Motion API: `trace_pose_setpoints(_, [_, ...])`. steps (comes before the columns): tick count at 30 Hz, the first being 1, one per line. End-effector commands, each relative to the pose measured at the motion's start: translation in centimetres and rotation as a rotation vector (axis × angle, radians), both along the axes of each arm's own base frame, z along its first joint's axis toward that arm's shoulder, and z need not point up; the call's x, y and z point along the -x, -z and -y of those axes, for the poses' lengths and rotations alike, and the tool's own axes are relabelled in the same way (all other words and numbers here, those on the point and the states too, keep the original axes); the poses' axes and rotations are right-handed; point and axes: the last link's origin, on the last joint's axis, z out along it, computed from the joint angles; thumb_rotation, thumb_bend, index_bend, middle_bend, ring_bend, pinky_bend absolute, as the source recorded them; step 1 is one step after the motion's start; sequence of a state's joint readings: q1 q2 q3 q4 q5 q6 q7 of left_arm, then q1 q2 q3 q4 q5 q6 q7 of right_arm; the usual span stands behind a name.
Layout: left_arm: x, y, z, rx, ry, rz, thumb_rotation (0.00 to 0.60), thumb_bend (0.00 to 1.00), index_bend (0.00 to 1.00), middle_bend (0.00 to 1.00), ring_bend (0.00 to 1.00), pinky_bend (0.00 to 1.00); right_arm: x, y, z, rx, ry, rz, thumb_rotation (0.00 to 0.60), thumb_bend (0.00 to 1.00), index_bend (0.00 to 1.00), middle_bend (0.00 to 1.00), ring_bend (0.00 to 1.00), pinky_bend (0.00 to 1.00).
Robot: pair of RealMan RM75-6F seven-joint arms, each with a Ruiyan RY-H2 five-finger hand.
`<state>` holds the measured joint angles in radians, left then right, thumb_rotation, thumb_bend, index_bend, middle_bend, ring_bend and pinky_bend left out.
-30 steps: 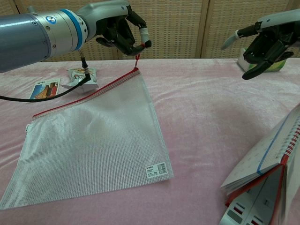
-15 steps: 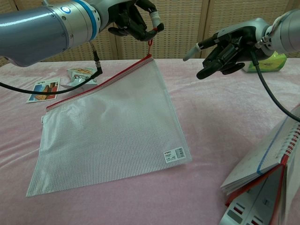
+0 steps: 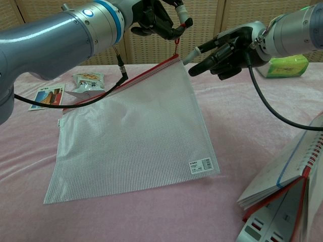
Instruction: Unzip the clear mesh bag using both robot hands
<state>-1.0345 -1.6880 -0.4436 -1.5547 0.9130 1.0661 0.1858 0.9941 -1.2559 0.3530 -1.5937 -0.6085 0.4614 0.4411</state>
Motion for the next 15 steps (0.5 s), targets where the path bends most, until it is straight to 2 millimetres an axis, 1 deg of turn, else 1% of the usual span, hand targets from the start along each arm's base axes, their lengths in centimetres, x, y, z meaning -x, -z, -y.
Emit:
trace_pose_setpoints(1, [-0.6,0.1,0.2,-0.010,-0.001,0.016,0.600,0.59,0.81,0.98,0.92,1.00,0.0,0.7,0.3,0.008,0.044,0.020,0.600,0.00,0.42,0.90,0.93,1.00])
trace_pose_setpoints(4, [-0.9,0.3,0.3,-0.017,-0.008,0.017,0.600,0.59,0.81,0.98,0.92,1.00,-0.1,1.1,0.4,0.001,0.063,0.036,0.600,0.01,0.43,0.90,0.93,1.00])
trace_pose_setpoints(15, [-1.3,1.1,0.6,0.005,-0.017,0.026,0.600,0.59,0.81,0.98,0.92,1.00,-1.1,1.6,0.5,0.001,0.077,0.065,0.600,0.12,0.46,0.91,0.93,1.00])
